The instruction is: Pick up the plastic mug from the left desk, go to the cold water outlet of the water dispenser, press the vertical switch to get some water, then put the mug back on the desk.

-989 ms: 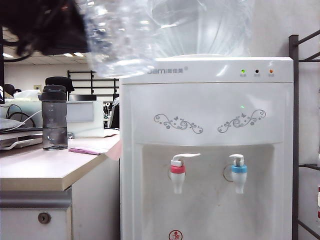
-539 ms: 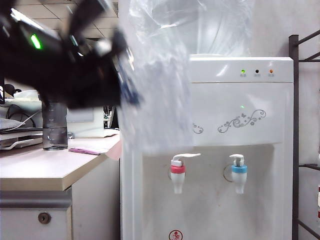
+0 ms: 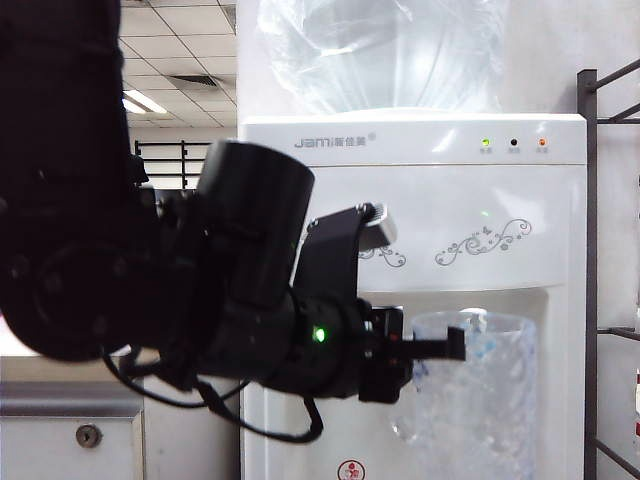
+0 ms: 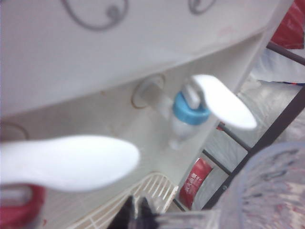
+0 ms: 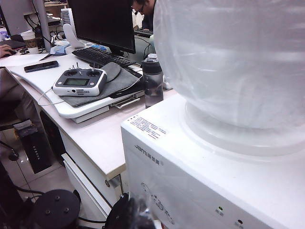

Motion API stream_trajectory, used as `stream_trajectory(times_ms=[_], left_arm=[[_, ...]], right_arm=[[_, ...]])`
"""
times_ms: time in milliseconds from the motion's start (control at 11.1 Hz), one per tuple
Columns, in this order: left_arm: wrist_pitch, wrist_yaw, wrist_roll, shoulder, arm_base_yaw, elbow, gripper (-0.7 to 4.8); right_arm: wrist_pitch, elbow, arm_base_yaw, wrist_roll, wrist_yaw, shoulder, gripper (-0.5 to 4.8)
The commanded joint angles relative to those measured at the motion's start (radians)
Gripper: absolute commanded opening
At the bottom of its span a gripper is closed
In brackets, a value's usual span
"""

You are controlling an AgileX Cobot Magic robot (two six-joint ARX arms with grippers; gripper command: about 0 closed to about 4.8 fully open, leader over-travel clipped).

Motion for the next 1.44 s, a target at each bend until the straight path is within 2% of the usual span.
stream_trajectory(times_ms=[90,180,270,809,899,1258,1348,1438], left_arm=[[0.122,-0.034,-0.033,0.113,-0.002,0.027,0.00],[0.123,-0.034,-0.036,0.121,-0.002,0.034,0.00],[0.128,-0.027,-0.109,0.122,-0.002,0.035,0.31],[0.128,-0.026,-0.107,0.122,-0.002,0.035,0.30],[0.128,-0.026,-0.108,0.122,-0.002,0.037,-0.07],[0.140,-0.034,-0.107,0.137,-0.002,0.045,-0.07],[0.174,-0.032,-0.107,0.158,-0.002,0.056,-0.07],[0.190,-0.080,-0.107,0.240,-0.027,0.159,-0.07]], right_arm=[[0.010,0.004,0.000,0.000,0.002,-0.002,-0.06],[0.010,0.004,0.000,0.000,0.002,-0.002,-0.06],[0.010,0.004,0.000,0.000,0.002,-0.002,-0.06],[0.009,0.004,0.001,-0.003,-0.002,-0.003,-0.06],[0.008,0.004,0.001,-0.003,-0.002,-0.002,-0.05],[0.007,0.004,0.001,-0.003,-0.002,-0.002,-0.06],[0.006,0.004,0.001,-0.003,-0.002,-0.002,-0.06],[0.006,0.004,0.001,-0.003,-0.002,-0.003,-0.06]])
